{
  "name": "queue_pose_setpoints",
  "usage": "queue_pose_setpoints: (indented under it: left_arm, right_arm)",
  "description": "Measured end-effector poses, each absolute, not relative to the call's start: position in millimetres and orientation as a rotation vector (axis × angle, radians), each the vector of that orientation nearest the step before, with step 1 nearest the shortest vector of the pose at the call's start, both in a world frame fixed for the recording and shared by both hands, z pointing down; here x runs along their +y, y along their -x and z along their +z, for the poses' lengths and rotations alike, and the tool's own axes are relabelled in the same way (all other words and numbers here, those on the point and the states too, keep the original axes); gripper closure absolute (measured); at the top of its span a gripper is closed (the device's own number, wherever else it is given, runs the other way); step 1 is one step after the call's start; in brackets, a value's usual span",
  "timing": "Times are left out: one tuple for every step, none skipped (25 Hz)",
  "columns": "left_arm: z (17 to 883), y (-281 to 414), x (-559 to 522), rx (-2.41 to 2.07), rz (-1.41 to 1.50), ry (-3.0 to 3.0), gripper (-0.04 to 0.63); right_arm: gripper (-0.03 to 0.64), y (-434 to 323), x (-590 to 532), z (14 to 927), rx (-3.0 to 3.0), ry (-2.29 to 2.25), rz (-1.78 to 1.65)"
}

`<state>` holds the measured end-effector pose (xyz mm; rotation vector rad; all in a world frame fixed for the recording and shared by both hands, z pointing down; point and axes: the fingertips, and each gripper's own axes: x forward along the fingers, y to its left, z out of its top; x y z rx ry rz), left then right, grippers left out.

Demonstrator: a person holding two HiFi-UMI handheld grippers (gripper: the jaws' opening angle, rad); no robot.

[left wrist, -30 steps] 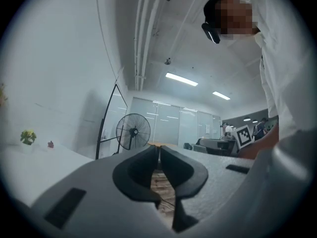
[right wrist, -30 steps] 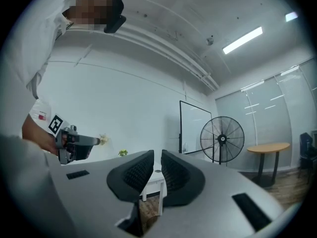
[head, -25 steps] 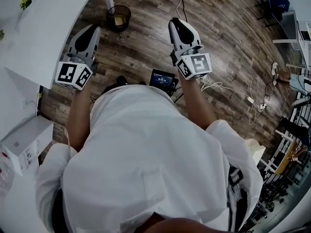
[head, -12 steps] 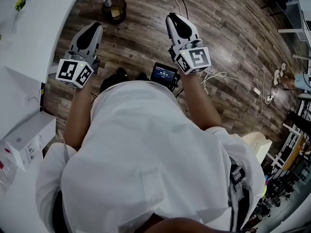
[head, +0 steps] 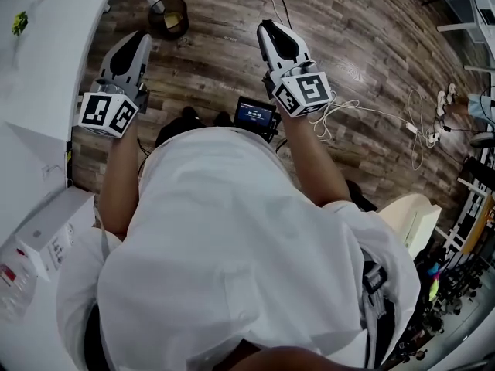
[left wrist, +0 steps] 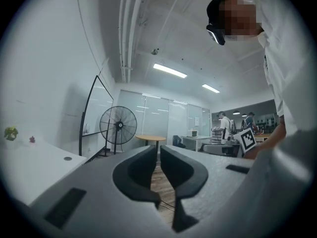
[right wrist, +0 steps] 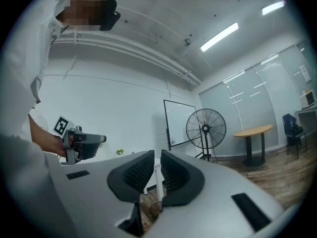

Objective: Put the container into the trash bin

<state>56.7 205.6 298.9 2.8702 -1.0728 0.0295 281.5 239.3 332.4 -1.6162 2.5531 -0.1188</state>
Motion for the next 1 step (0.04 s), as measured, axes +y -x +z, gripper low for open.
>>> queue_pose_setpoints:
  left_arm:
    - [297.4,-58.5,205.1,-1.075,0.026,-2.874,0.560]
  right_arm:
    - [0.554,-282.7,242.2,333.5,2.550,1.617,-0.121]
